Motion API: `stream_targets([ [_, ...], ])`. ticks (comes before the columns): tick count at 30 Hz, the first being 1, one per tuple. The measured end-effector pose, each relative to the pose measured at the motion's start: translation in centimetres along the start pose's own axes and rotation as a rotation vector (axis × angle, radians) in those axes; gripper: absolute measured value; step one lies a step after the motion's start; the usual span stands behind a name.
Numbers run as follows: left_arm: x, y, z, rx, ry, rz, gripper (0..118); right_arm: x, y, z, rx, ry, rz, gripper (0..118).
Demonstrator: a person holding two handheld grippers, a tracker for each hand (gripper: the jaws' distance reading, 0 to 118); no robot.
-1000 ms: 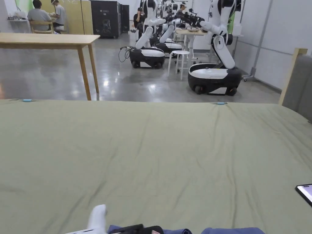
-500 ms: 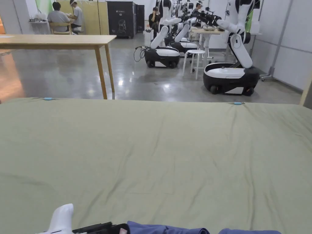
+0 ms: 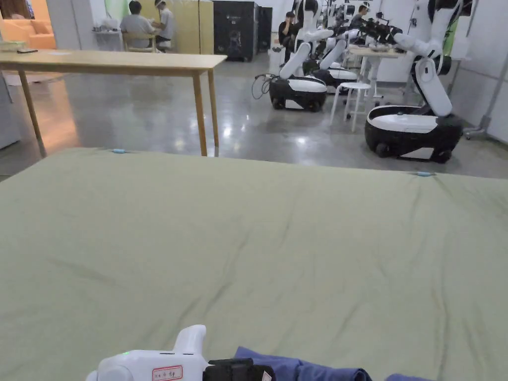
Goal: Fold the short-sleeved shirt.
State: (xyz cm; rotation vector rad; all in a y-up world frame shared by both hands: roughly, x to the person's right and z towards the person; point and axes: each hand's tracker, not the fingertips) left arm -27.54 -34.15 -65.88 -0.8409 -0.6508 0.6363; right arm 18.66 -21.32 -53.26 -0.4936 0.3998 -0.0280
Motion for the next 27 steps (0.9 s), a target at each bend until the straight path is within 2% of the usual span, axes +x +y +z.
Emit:
stream_targets([
  [2, -2.5, 0.1, -1.0, -0.020, -0.029, 0.015, 104, 0.0, -0.1, 0.0, -0.002, -0.003, -0.003, 0],
  [3, -2.5, 0.0, -1.3, -0.021, -0.001, 0.005, 94, 0.0, -0.1, 0.0, -0.003, -0.002, -0.005, 0],
  [4, -2.6, -0.1, -1.4, -0.020, 0.060, -0.026, 77, -0.1, -0.1, 0.0, -0.004, -0.001, -0.006, 0],
  [5, -0.2, -0.7, -1.7, -0.013, 0.105, -0.055, 48, -0.1, -0.1, 0.0, -0.003, -0.002, -0.007, 0],
  [6, -0.2, -0.8, -1.9, -0.012, 0.091, -0.007, 14, -0.1, -0.1, 0.0, -0.004, -0.001, -0.007, 0],
  [7, -0.4, -1.1, -1.8, -0.007, 0.060, 0.038, 14, -0.1, -0.2, 0.0, -0.004, 0.002, -0.007, 0],
  [12, -3.9, 0.7, -1.0, 0.029, 0.035, 0.048, 14, -0.1, -0.2, 0.2, -0.002, -0.003, -0.008, 0],
  [14, -2.1, -0.8, 0.2, 0.060, -0.016, 0.116, 14, 0.0, -0.2, 0.4, -0.001, -0.010, -0.010, 0],
  [18, -3.8, -0.1, 4.2, 0.126, 0.031, 0.113, 14, 0.3, -0.2, 0.9, 0.003, -0.021, -0.012, 0],
  [23, -7.4, 0.4, 11.7, 0.218, 0.177, 0.147, 14, 0.6, -0.3, 0.9, 0.006, -0.027, -0.021, 0],
  [25, -7.5, 0.2, 13.0, 0.218, 0.234, 0.139, 14, 0.7, -0.4, 0.7, 0.008, -0.020, -0.023, 0],
  [27, -6.9, 0.3, 13.3, 0.208, 0.217, 0.140, 14, 0.6, -0.4, 0.6, 0.008, -0.010, -0.021, 0],
])
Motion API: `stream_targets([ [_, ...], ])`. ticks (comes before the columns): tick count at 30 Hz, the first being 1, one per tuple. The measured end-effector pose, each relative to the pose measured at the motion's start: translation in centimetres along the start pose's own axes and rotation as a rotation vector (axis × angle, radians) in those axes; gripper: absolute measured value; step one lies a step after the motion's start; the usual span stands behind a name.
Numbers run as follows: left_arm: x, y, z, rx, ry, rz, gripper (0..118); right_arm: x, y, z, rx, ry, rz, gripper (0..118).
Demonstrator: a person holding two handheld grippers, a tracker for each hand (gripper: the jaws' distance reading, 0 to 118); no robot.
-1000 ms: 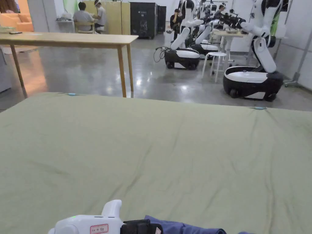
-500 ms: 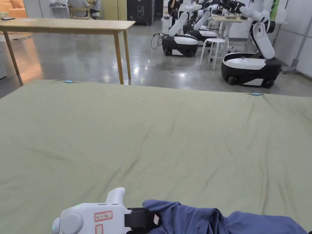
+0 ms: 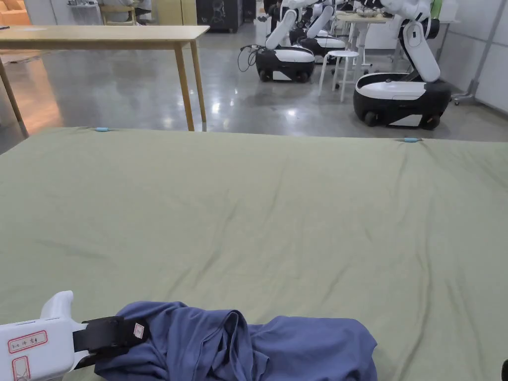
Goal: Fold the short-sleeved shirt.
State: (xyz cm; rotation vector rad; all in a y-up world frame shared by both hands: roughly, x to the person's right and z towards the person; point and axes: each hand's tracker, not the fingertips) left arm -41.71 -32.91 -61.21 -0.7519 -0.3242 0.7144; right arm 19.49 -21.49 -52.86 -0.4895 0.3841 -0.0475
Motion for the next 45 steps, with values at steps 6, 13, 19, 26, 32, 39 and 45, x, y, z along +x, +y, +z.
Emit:
stream_targets([
  [6, 7.3, 0.8, -1.1, -0.005, -0.126, -0.081, 14, 0.1, 0.0, -0.3, -0.002, 0.003, -0.004, 0],
  [13, 18.2, -1.2, -8.0, -0.160, -0.256, -0.164, 14, 0.5, -0.5, 0.1, -0.011, -0.014, -0.012, 0],
  [19, 22.3, -5.8, -18.1, -0.297, -0.182, -0.180, 14, 1.2, -1.0, 1.2, -0.005, -0.040, -0.028, 0],
  [26, 21.6, -7.9, -20.4, -0.342, -0.156, -0.186, 17, 3.2, -1.5, 3.0, 0.028, -0.046, -0.095, 0],
  [32, 22.4, -6.6, -18.6, -0.394, -0.302, -0.155, 99, 3.1, -1.4, 2.4, 0.021, -0.058, -0.084, 0],
  [39, 22.4, -4.0, -9.8, -0.187, -0.446, -0.202, 96, 2.9, -1.1, 2.1, 0.016, -0.048, -0.071, 0],
  [45, 16.4, -2.6, -5.1, -0.059, -0.410, -0.136, 0, 2.4, -0.8, 1.3, 0.014, -0.041, -0.059, 0],
])
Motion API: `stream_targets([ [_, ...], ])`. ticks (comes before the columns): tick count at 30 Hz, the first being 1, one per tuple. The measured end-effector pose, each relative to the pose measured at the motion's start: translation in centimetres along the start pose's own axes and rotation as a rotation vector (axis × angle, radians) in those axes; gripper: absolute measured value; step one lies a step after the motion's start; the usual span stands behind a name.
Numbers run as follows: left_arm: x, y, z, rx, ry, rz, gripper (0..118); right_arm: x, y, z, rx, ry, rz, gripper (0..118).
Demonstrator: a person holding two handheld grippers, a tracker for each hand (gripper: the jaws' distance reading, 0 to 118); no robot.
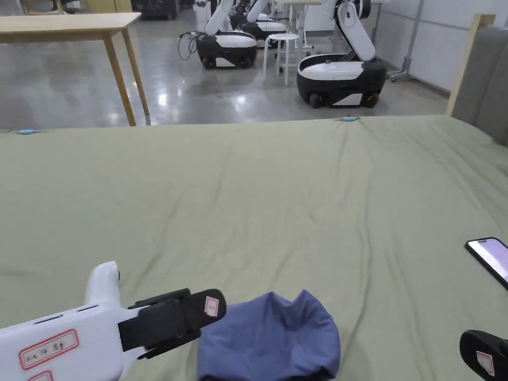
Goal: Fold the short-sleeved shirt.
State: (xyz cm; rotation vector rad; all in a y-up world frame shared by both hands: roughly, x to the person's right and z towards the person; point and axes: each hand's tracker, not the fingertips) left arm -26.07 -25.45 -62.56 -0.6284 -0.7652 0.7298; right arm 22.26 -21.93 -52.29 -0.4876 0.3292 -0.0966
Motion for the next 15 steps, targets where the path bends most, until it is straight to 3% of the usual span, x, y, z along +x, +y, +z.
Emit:
stream_targets([
  [5, 0.1, 0.4, -2.6, -0.045, -0.011, 0.035, 0, -0.5, 0.2, -0.4, 0.001, 0.006, 0.007, 0],
  [9, 1.1, -0.1, -9.7, -0.171, -0.033, 0.028, 0, -0.8, 0.1, -0.3, -0.002, 0.010, 0.009, 0],
  [13, 0.0, -1.8, -17.0, -0.330, -0.002, 0.114, 0, -0.8, -0.2, 0.0, -0.008, 0.003, 0.010, 0],
  [15, -0.9, -2.8, -19.3, -0.369, 0.069, 0.119, 0, -0.7, -0.3, 0.3, -0.010, -0.005, 0.006, 0],
])
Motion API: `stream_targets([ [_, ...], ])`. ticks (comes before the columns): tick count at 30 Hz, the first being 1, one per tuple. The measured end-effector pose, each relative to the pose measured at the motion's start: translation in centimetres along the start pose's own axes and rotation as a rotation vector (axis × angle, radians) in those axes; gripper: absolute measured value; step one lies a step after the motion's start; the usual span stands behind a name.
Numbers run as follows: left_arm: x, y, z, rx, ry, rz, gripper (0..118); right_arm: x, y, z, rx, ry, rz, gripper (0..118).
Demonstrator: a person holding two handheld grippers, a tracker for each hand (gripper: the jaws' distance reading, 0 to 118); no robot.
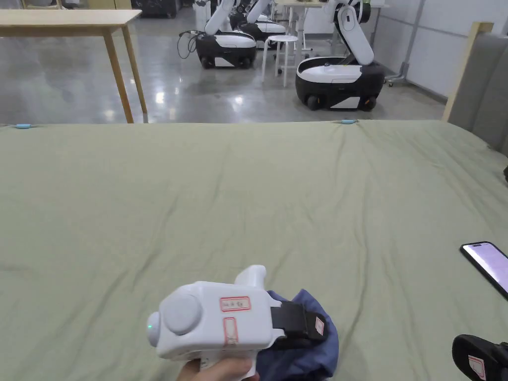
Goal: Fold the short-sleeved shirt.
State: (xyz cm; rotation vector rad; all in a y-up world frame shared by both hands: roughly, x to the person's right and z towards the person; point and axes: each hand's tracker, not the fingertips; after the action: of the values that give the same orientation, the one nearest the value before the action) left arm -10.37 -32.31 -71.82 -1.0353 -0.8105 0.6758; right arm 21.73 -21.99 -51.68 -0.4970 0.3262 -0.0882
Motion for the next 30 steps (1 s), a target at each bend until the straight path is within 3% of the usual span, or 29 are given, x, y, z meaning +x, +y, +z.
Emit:
stream_targets([
  [3, -1.0, -0.9, -1.8, -0.037, 0.102, -0.007, 0, 0.3, -0.1, 0.5, 0.000, -0.007, -0.004, 0],
  [9, -0.5, -1.2, -1.2, -0.060, 0.064, -0.032, 0, 0.4, -0.3, 0.6, -0.006, -0.026, -0.006, 0],
  [14, 3.2, -1.5, 7.1, 0.147, -0.108, -0.199, 0, -0.1, 0.1, 0.3, 0.002, 0.006, -0.013, 0],
  [19, 4.5, -2.9, 17.2, 0.316, -0.098, -0.244, 0, -1.1, 1.0, -2.9, -0.008, 0.099, -0.012, 0],
  [25, 2.1, -5.8, 22.4, 0.375, 0.020, -0.272, 0, -3.6, 1.6, -10.5, -0.029, 0.335, -0.058, 0],
  [30, -1.9, -7.6, 22.6, 0.368, 0.032, -0.172, 0, -4.0, -0.2, -16.8, -0.154, 0.325, 0.000, 0],
])
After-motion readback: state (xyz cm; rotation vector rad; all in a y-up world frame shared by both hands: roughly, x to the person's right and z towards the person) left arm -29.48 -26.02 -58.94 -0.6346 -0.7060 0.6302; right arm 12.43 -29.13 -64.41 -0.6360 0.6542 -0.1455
